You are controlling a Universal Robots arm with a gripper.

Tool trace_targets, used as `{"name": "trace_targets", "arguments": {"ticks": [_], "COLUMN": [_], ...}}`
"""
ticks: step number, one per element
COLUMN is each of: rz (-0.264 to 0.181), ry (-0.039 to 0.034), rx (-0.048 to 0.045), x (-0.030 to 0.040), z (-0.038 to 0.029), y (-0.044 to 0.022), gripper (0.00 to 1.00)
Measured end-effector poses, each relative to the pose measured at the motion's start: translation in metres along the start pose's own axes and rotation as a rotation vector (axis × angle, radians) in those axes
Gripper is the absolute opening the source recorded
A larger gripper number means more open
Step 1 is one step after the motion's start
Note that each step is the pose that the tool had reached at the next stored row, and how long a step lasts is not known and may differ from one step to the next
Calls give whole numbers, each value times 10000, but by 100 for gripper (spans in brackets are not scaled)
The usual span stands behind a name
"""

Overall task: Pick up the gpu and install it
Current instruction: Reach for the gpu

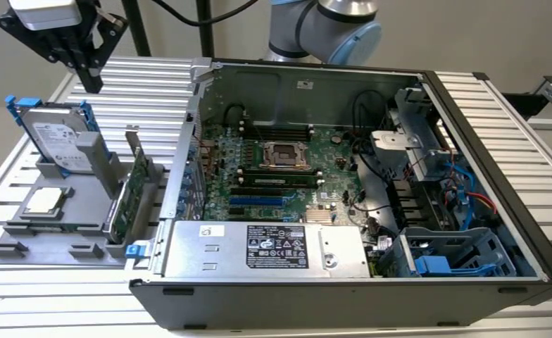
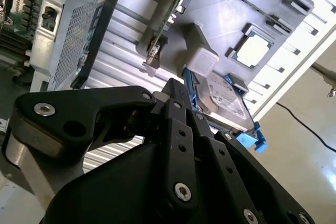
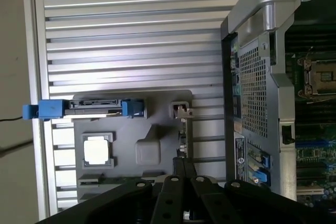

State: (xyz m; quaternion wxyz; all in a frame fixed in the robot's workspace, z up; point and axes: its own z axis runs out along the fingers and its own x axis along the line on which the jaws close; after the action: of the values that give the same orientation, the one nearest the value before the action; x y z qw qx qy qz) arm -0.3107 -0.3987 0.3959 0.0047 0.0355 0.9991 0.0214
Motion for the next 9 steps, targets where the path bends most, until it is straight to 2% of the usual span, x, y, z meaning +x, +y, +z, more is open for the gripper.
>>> {"name": "trace_targets", "arguments": {"ticks": [9], "rz": [0], "ry": [0], "rx": [0], "x": [16], "z": [0], "y": [-9], "gripper": [0]}}
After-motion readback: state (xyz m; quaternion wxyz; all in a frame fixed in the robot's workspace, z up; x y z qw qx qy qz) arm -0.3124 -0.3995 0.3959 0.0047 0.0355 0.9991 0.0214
